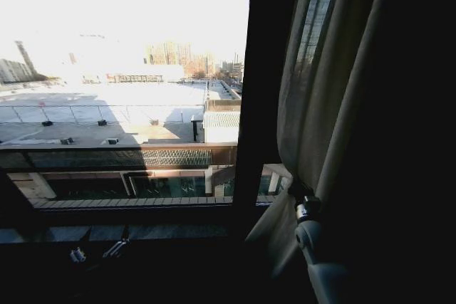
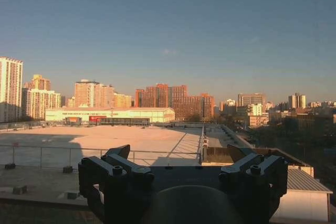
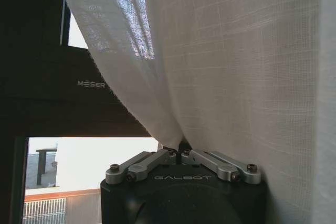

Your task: Open the curtains by pulling them apart, changing their state from closed to fully open.

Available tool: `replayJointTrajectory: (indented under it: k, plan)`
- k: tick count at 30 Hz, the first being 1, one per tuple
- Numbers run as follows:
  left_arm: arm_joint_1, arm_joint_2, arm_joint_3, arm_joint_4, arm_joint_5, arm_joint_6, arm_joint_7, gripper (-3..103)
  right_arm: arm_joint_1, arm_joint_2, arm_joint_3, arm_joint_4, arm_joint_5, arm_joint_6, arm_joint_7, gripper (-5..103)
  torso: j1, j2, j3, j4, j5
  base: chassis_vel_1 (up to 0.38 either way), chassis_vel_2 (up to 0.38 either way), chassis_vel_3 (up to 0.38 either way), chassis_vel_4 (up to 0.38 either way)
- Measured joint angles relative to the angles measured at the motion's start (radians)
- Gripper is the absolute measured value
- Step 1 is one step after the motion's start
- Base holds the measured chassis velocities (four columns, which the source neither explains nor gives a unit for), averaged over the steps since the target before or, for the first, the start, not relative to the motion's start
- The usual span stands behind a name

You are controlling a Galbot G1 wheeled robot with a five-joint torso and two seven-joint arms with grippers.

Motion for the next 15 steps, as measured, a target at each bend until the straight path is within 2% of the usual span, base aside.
replayJointTrajectory:
  k: [9, 11, 15]
  plan:
    - [0.000, 0.004, 0.000, 0.004, -0.006, -0.006, 0.001, 100, 0.060, -0.056, 0.186, -0.119, 0.033, -0.038, 0.032, 0, 0.000, 0.000, 0.000, 0.0001, -0.0001, 0.000, 0.000, 0.000, 0.000]
    - [0.001, 0.011, -0.002, 0.014, -0.023, -0.016, 0.002, 100, 0.140, -0.115, 0.323, -0.302, 0.043, -0.038, 0.055, 0, 0.000, 0.000, 0.000, 0.0001, -0.0002, 0.000, 0.000, 0.000, 0.000]
    - [-0.003, 0.017, -0.005, 0.018, -0.029, -0.016, 0.002, 100, 0.182, -0.157, 0.362, -0.390, 0.054, -0.036, 0.067, 0, 0.000, 0.000, 0.000, 0.0001, -0.0001, 0.000, 0.000, 0.000, 0.000]
